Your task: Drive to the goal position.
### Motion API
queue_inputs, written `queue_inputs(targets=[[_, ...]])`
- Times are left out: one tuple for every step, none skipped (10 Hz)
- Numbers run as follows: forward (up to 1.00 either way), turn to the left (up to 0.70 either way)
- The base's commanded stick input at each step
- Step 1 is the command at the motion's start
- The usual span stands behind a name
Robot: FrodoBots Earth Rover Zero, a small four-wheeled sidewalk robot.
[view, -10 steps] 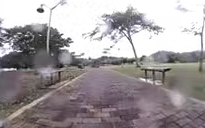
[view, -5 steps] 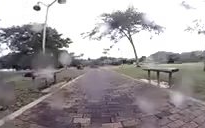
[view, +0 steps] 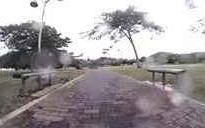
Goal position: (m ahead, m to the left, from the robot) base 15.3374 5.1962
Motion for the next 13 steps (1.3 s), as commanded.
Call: queue_inputs(targets=[[0.70,0.00],[0.70,0.00],[0.70,0.00],[0.70,0.00],[0.70,0.00],[0.70,0.00],[0.70,0.00],[0.70,0.00],[0.70,0.00],[0.70,0.00],[0.70,0.00],[0.70,0.00],[0.70,0.00]])
